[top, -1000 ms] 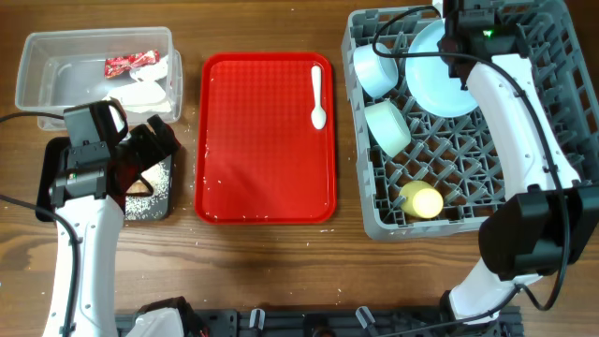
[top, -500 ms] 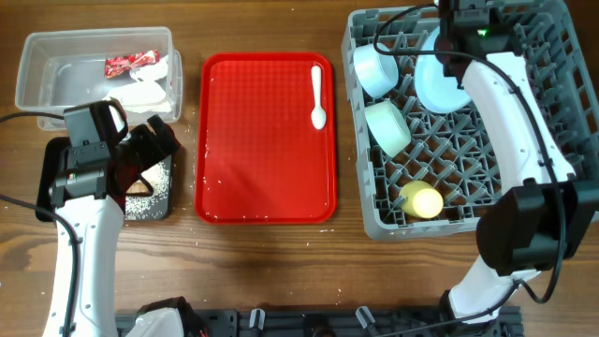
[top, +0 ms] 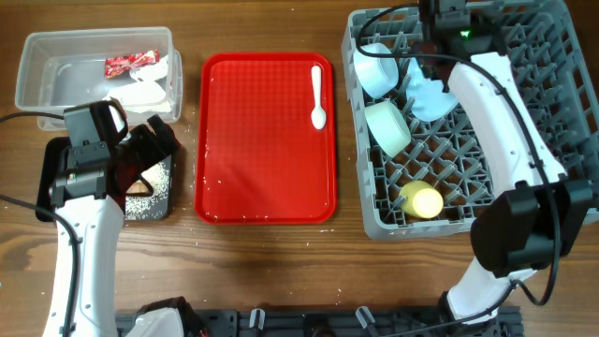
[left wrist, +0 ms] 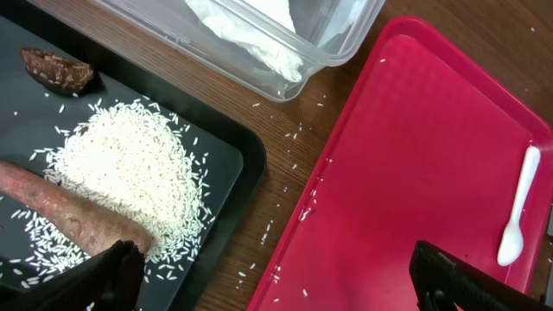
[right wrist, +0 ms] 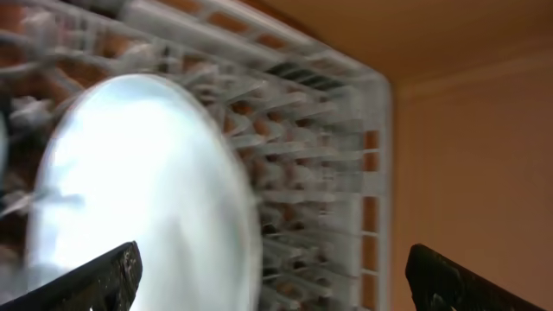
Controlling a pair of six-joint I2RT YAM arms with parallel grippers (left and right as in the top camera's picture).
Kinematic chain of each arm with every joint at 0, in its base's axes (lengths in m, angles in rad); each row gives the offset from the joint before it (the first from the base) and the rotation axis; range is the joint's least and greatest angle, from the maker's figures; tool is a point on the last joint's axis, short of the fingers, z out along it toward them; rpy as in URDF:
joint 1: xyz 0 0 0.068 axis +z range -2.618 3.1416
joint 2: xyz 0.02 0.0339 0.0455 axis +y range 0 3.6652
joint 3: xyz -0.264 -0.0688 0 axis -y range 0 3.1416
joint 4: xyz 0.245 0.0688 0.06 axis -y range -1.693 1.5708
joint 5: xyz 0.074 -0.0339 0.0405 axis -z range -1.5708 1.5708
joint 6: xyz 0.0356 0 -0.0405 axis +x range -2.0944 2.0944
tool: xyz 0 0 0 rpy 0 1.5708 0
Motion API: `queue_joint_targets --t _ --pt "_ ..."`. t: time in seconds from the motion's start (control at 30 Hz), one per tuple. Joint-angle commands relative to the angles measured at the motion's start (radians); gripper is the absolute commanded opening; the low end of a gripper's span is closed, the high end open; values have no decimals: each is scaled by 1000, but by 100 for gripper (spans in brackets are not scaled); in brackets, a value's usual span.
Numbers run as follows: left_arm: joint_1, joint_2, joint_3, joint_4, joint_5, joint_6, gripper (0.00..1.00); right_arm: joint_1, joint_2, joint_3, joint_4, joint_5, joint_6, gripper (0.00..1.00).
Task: Sort waste into correct bins and load items into the dishwasher rack
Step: 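Stand the light-blue plate upright in the rack and release it, then move the right gripper back over the white spoon on the red tray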
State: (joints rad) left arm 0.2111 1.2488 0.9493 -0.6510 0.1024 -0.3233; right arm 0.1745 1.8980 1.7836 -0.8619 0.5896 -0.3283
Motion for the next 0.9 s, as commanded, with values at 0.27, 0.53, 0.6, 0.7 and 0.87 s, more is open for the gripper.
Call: queue_joint_targets --t 0.27,0.53,0.6,0.7,0.87 --pt "7 -9 14 0 -3 1 100 145 -99 44 49 -1038 329 100" --pt "7 -9 14 0 -3 1 100 391 90 -10 125 -493 492 93" --pt "7 -9 14 0 -3 1 100 412 137 -10 116 -492 507 80" --pt "7 -9 14 0 -3 1 100 406 203 -10 99 -492 578 52" --pt "7 -9 14 0 -3 1 100 387 273 -10 91 -492 653 48"
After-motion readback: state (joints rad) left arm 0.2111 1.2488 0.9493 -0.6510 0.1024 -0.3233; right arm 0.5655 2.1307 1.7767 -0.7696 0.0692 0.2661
